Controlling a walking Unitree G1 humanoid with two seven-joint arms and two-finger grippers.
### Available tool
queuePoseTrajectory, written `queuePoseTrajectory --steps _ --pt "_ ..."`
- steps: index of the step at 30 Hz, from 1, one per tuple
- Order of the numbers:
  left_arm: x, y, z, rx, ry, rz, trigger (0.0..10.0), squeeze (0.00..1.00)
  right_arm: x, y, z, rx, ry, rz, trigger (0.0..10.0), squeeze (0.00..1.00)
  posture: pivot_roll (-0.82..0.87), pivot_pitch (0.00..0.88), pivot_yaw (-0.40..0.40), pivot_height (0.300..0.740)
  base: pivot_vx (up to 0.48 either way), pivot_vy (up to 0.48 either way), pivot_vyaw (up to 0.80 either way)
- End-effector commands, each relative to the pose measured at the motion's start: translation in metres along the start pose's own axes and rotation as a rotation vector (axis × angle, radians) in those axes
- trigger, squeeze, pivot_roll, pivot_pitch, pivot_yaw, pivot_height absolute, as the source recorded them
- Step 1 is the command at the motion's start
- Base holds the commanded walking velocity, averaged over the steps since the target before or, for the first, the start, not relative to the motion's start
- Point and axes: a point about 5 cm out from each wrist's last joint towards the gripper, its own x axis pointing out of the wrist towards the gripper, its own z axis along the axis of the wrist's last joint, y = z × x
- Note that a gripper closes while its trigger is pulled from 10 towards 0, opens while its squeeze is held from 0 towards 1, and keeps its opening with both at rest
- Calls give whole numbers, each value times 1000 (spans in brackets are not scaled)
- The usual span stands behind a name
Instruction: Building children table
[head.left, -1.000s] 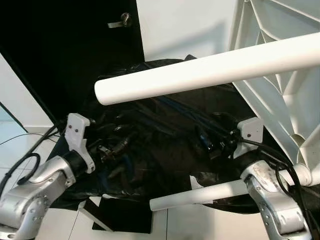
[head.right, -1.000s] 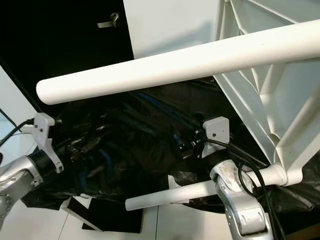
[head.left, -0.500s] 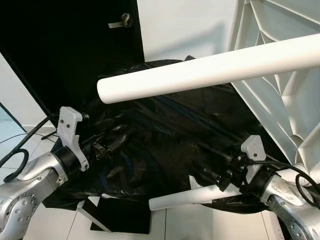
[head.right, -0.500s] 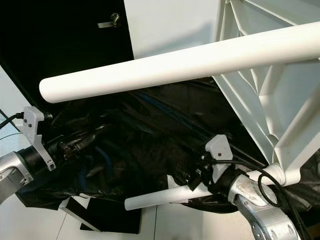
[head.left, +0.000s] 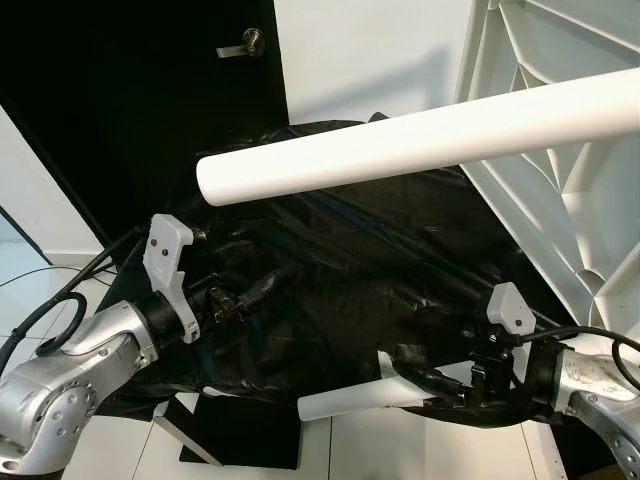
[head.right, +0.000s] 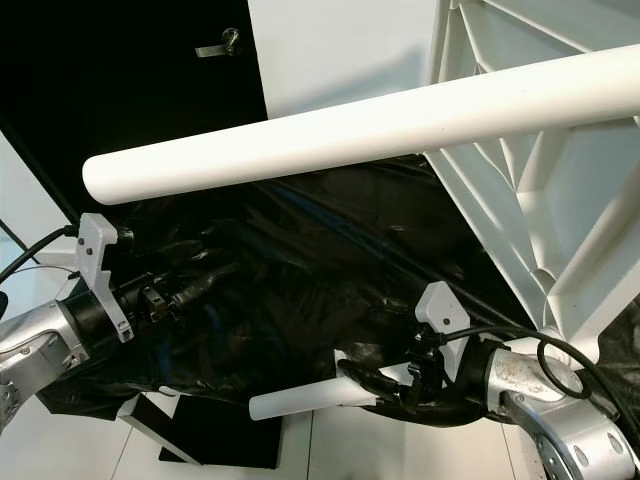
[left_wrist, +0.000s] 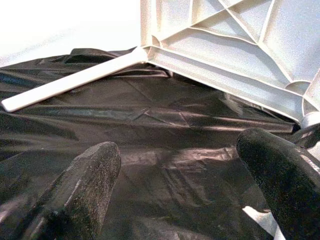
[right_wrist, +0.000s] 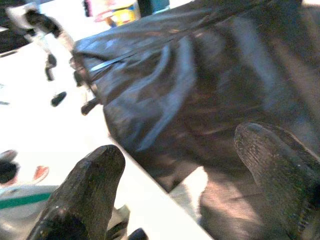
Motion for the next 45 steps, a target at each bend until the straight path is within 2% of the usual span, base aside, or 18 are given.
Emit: queuePoseTrajectory --steps 1,4,6,9,12,20,23,33,37,38,40,41,42,43,44,45 --pt "3 -8 1 20 3 -150 10000 0 4 1 -3 4 18 48 10000 0 -63 0 36 740 0 0 0" --pt "5 -8 1 22 1 -144 10000 0 7 2 -4 5 19 66 10000 0 -63 0 36 740 0 0 0" --pt "11 -6 1 23 -5 -125 10000 0 20 1 -6 19 6 126 10000 0 -57 0 34 740 0 0 0" --pt "14 -6 1 23 -8 -118 10000 0 25 1 -6 22 0 154 10000 0 -55 0 33 740 0 0 0" --pt "18 -7 2 34 -7 -117 10000 0 41 2 -7 2 6 239 10000 0 -42 0 30 740 0 0 0" --pt "17 -4 2 40 4 -94 10000 0 47 2 -20 -14 72 323 10000 0 -28 4 24 740 0 0 0" --pt "16 -1 2 47 8 -68 10000 0 46 1 -30 -29 143 357 10000 0 -24 6 21 740 0 0 0" --pt "17 1 2 49 8 -57 10000 0 49 -7 -45 -90 242 355 10000 0 -25 10 23 740 0 0 0" --pt "18 2 3 50 5 -49 10000 0 57 -15 -50 -84 265 266 10000 0 -22 10 22 740 0 0 0" --pt "18 2 2 50 4 -44 10000 0 62 -19 -52 -86 262 218 6157 0 -21 11 23 740 0 0 0" --pt "18 2 2 49 4 -42 10000 0 63 -20 -52 -87 258 207 6157 0 -21 11 23 740 0 0 0" --pt "18 2 2 49 4 -41 10000 0 64 -20 -51 -77 254 195 7098 0 -21 11 24 740 0 0 0" --pt "18 2 2 49 4 -41 10000 0 64 -20 -51 -77 254 195 7098 0 -21 11 24 740 0 0 0" --pt "18 3 3 49 3 -40 10000 0 65 -20 -52 -64 253 190 6275 0 -23 13 24 740 0 0 0" --pt "18 3 3 49 2 -39 10000 0 66 -20 -52 -55 253 187 6275 0 -23 13 25 740 0 0 0" --pt "18 3 3 50 1 -37 10000 0 65 -18 -52 -43 246 206 9020 0 -22 12 23 740 0 0 0"
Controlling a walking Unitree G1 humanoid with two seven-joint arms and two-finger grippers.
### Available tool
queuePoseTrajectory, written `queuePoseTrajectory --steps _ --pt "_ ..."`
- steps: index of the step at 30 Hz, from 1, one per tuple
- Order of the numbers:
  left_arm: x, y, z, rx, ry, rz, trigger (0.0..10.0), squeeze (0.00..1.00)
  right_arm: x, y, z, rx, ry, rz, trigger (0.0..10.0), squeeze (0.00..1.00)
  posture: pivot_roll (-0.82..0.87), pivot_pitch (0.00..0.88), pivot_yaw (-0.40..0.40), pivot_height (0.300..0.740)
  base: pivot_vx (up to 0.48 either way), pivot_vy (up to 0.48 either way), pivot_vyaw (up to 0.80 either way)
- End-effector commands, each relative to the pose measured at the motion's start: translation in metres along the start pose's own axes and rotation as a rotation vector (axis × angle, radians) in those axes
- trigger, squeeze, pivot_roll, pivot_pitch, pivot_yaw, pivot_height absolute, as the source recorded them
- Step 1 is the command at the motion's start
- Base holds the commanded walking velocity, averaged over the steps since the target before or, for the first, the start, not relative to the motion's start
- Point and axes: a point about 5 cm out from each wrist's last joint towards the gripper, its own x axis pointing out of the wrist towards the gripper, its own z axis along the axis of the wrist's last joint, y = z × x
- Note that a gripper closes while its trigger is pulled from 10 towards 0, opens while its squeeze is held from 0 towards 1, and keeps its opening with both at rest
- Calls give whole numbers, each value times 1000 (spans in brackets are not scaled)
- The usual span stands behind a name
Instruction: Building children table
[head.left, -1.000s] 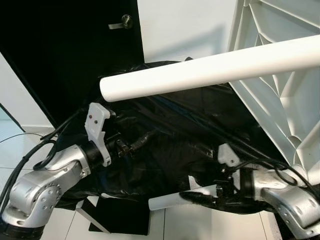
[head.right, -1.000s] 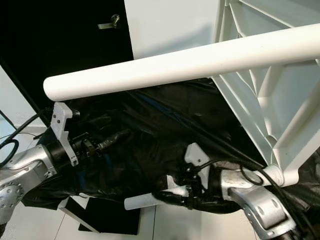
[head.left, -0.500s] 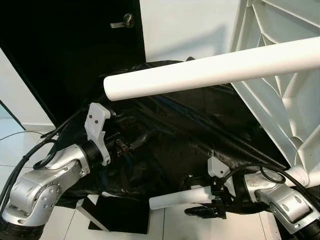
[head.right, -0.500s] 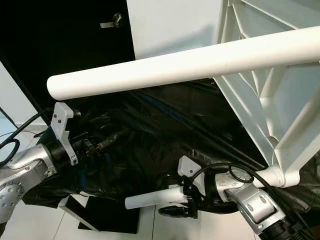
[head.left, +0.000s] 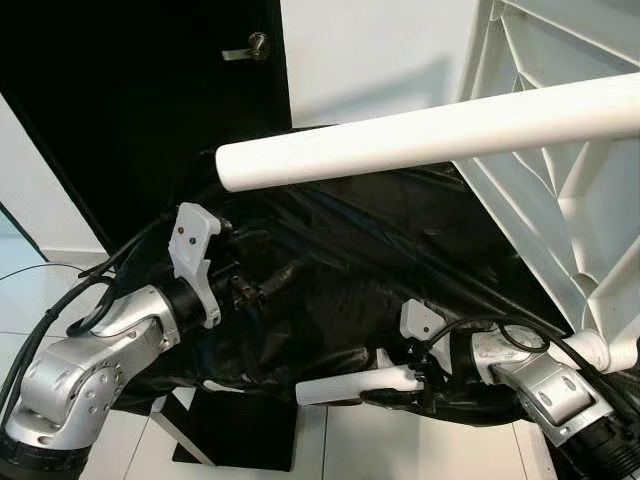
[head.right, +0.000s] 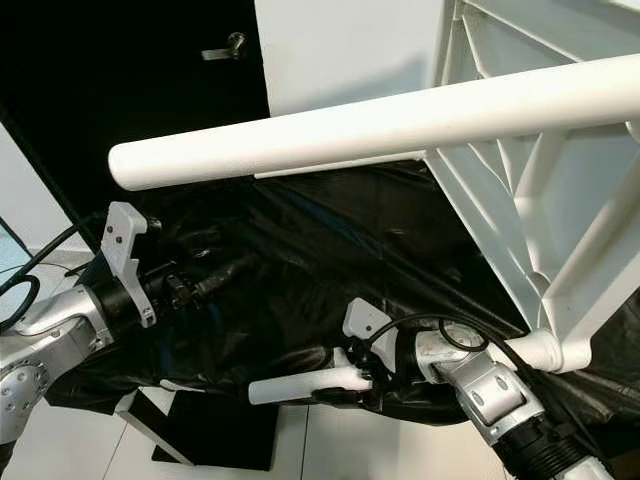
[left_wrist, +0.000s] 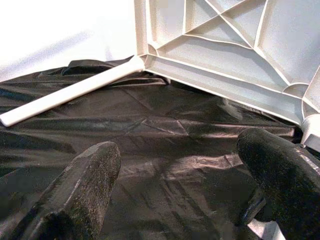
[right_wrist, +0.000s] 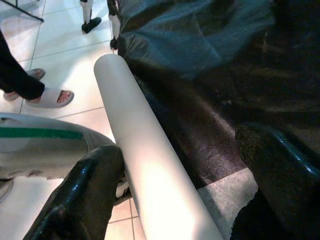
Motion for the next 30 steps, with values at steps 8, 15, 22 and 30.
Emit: queuePoseTrajectory --steps 8,15,22,30 --pt "-1 2 1 2 4 -29 10000 0 -7 7 -1 48 -55 76 10000 75 -21 12 23 740 0 0 0" --pt "-1 2 1 1 1 -26 10000 0 -17 7 -1 16 -42 98 10000 20 -21 9 20 740 0 0 0" --pt "0 1 1 -1 0 -24 10000 0 -22 -1 -17 -64 143 87 10000 16 -20 4 17 740 0 0 0" --pt "0 1 1 -1 -3 -19 10000 0 -22 -6 -21 -72 199 87 10000 20 -14 0 9 740 0 0 0"
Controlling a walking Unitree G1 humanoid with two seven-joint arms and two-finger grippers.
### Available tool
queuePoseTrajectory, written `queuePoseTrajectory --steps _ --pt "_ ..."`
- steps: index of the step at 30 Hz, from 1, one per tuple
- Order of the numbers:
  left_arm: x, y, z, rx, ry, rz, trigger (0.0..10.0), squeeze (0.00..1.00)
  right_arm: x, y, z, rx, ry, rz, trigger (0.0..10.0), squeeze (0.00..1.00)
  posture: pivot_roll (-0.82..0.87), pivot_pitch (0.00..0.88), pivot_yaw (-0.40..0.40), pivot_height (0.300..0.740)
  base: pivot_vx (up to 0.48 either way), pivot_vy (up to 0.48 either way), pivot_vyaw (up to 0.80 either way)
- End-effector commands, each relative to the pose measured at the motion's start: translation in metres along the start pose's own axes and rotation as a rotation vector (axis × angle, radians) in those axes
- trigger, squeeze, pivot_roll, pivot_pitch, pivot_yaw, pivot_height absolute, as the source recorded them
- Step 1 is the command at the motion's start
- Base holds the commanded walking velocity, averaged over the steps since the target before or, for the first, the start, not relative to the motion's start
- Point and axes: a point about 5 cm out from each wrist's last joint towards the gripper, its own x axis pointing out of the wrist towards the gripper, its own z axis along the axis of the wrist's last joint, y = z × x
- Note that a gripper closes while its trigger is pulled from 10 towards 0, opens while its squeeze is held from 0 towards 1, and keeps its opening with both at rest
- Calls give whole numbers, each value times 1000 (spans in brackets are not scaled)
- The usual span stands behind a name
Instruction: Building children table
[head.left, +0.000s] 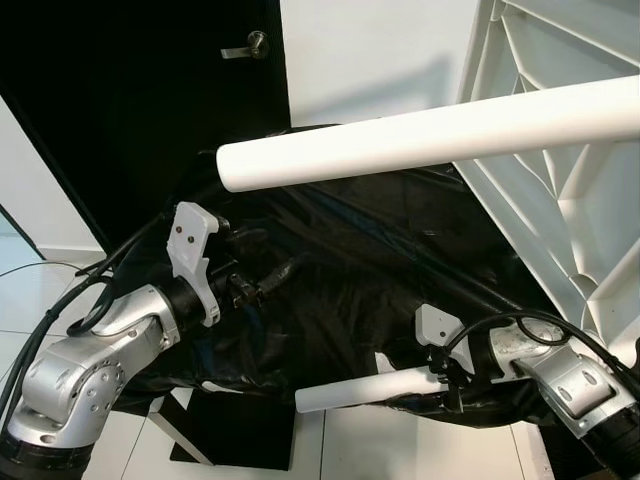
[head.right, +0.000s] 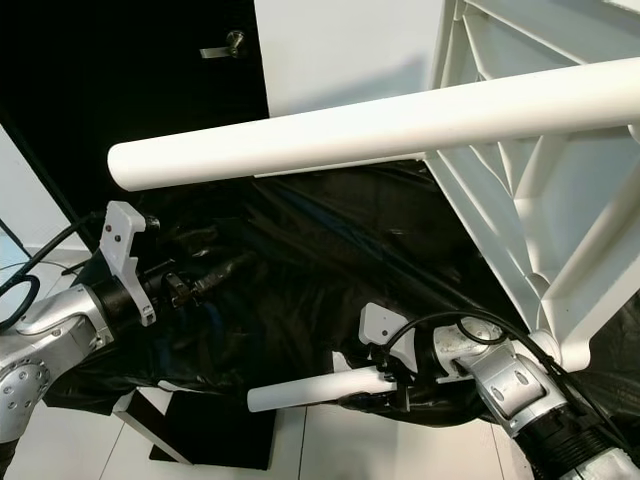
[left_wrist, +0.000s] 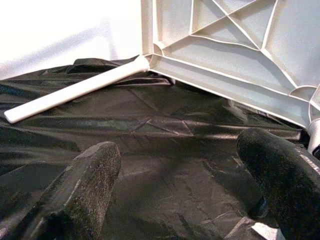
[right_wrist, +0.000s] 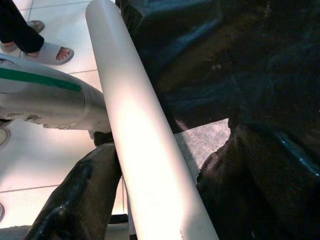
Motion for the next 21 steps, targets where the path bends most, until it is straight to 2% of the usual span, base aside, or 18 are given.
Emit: queuePoseTrajectory --steps 1,2,3,5,6,7,12,17,21 --pt "0 -1 2 5 1 -33 10000 0 2 2 -14 57 70 22 10000 20 -13 0 7 740 0 0 0" --pt "0 -1 2 5 1 -33 10000 0 2 2 -14 57 70 22 10000 20 -13 0 7 740 0 0 0" --pt "-1 -1 2 4 -1 -29 10000 0 3 1 -16 91 78 12 4431 27 -10 0 1 740 0 0 0" --pt "-1 -1 2 3 -2 -27 10000 0 4 -1 -18 120 79 0 4431 27 -10 0 1 740 0 0 0" --pt "-1 -1 2 3 -3 -24 10000 0 6 -2 -19 152 77 -20 1255 27 -9 0 0 740 0 0 0" --pt "-1 -1 2 2 -3 -20 10000 0 7 -4 -21 186 78 -38 0 27 -8 0 -2 740 0 0 0" --pt "-2 -1 2 2 -4 -18 10000 0 8 -6 -21 201 77 -54 0 27 -8 0 -2 740 0 0 0" --pt "-2 -1 3 0 -4 -14 10000 0 12 -15 -21 262 58 -133 0 27 -9 0 -1 740 0 0 0" --pt "-2 0 3 0 -5 -13 10000 0 16 -18 -19 276 47 -165 0 24 -10 0 -1 740 0 0 0"
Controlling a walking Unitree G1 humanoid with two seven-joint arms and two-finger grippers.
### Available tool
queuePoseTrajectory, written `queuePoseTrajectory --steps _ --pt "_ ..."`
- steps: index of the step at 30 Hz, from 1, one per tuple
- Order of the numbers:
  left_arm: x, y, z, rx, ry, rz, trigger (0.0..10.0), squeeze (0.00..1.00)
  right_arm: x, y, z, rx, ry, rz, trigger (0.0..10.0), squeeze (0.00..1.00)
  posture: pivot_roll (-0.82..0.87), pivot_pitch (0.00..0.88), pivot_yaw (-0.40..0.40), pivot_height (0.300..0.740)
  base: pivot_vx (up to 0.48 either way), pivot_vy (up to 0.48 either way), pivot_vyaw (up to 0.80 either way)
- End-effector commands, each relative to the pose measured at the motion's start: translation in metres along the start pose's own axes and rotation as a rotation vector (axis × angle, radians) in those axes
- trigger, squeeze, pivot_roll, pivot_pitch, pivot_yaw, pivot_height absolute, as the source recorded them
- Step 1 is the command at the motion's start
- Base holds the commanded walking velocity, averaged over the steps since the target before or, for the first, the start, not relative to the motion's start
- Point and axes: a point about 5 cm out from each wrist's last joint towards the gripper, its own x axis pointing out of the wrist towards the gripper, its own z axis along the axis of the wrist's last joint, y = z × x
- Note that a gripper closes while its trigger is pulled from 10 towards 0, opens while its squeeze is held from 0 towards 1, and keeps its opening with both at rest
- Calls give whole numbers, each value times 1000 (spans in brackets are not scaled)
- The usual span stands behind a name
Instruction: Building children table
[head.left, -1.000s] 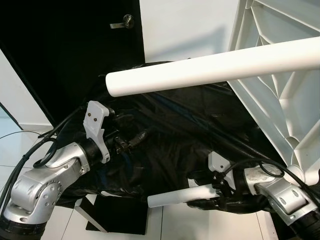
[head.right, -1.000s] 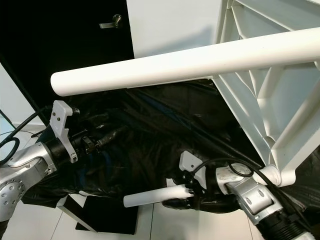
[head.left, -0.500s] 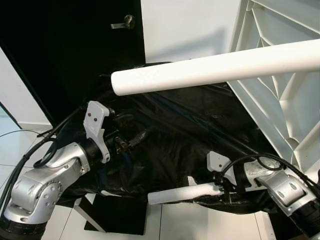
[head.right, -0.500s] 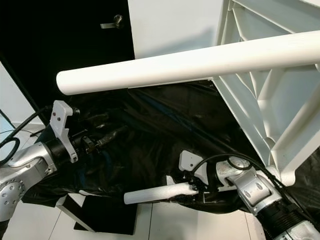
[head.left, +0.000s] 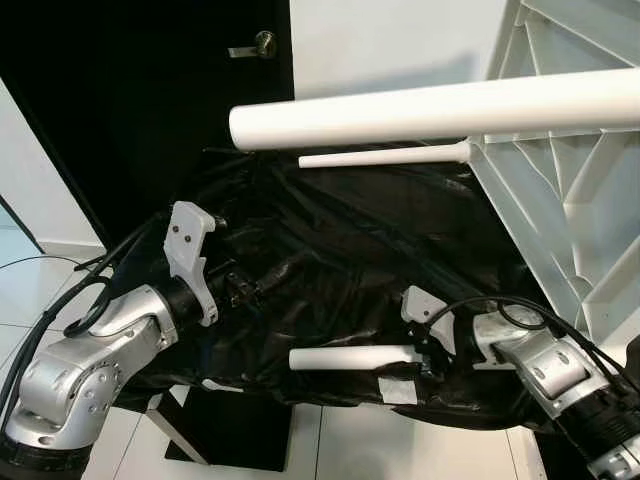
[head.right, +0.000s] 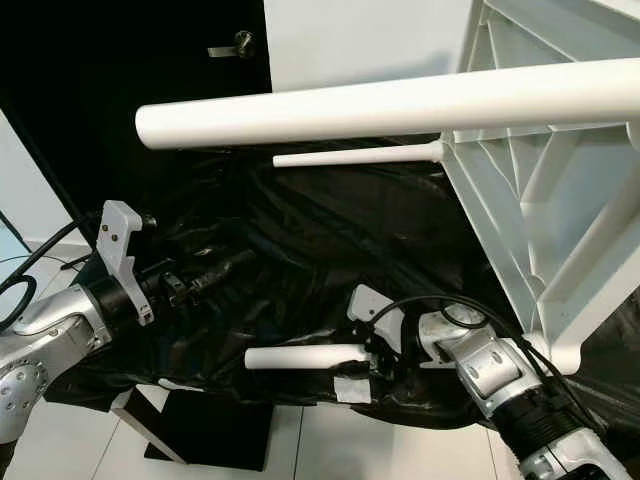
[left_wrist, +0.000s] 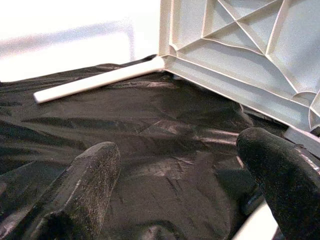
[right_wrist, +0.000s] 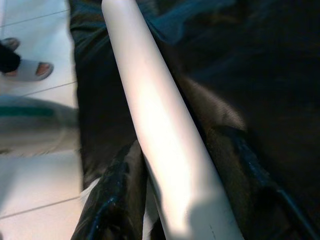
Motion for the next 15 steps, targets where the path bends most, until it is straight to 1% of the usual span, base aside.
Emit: queuePoseTrajectory --steps 1,4,5,6,7,8,10,11,12,13,15 --pt "0 -2 1 0 3 -26 10000 0 4 1 -21 126 43 -60 0 24 -10 0 -1 740 0 0 0" --pt "0 -2 1 0 2 -24 10000 0 7 2 -20 131 35 -71 0 24 -10 0 -3 740 0 0 0" --pt "0 -1 1 -1 0 -22 10000 0 13 2 -17 138 23 -85 0 16 -10 0 -2 740 0 0 0" --pt "0 -1 1 -1 0 -22 10000 0 13 2 -17 138 23 -85 0 16 -10 0 -2 740 0 0 0" --pt "1 -1 1 -2 -2 -20 10000 0 17 3 -13 141 5 -98 0 8 -10 0 -1 740 0 0 0" --pt "1 -1 1 -2 -3 -18 10000 0 21 2 -9 145 -11 -113 10000 0 -10 0 1 740 0 0 0" --pt "1 -1 1 -2 -3 -18 10000 0 21 2 -9 145 -11 -113 10000 0 -10 0 1 740 0 0 0" --pt "1 0 1 -2 -4 -14 10000 0 22 -2 -2 109 -61 -149 10000 0 -11 1 5 740 0 0 0" --pt "1 0 1 -2 -4 -14 10000 0 22 -2 -2 109 -61 -149 10000 0 -11 1 5 740 0 0 0" --pt "1 0 1 0 -3 -11 10000 0 20 -5 4 80 -108 -179 10000 31 -10 0 4 740 0 0 0" --pt "1 0 1 0 -3 -11 10000 0 20 -5 4 80 -108 -179 10000 31 -10 0 4 740 0 0 0"
